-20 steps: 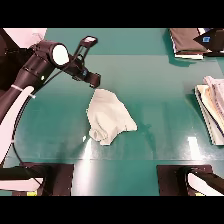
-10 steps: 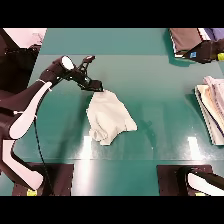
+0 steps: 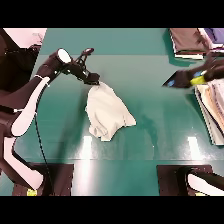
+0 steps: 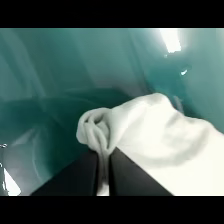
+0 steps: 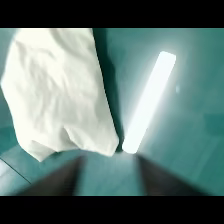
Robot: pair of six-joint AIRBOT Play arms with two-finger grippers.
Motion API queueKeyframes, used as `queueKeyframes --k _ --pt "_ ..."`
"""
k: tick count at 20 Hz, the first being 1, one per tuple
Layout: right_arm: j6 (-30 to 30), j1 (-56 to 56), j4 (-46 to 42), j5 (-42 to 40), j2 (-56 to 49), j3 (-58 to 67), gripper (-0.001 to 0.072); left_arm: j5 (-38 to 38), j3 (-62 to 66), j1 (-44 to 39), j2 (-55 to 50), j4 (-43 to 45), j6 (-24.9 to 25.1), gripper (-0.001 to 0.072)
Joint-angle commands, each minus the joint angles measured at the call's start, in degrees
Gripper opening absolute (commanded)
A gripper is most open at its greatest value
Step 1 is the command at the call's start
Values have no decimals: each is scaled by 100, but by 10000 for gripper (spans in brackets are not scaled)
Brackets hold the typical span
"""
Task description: Fold the shirts.
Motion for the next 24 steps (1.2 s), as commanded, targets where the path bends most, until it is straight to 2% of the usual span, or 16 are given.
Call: queueKeyframes --k 1,5,8,9,11,12,13,14,16,20,24 --pt "-39 474 234 -1217 -120 -1580 643 -229 302 48 254 79 11 35" --pt "-1165 1113 1624 -1985 -1123 -2251 643 -450 304 48 358 79 9 35" --pt "-1467 1419 2061 -2083 -1840 -2100 642 -546 304 48 358 79 7 35" --pt "-1504 1482 2120 -2037 -2002 -2004 606 -579 304 48 358 81 4 35" --pt "-1508 1598 2090 -1928 -2243 -1762 465 -640 304 48 361 81 -52 35" --pt "-1515 1620 2090 -1849 -2306 -1648 317 -686 304 48 361 81 -52 35" --pt "-1519 1617 2076 -1779 -2326 -1545 98 -728 304 50 374 81 -57 34" --pt "-1519 1613 2022 -1751 -2297 -1456 18 -723 304 50 420 105 -105 34" --pt "-1436 1539 1690 -1685 -2083 -1237 17 -702 382 50 643 308 -197 34" --pt "-651 1014 632 -1318 -1084 -509 17 -699 579 50 1755 883 -190 35" --pt "-490 442 243 -962 -26 708 17 -741 577 48 3185 767 -192 35"
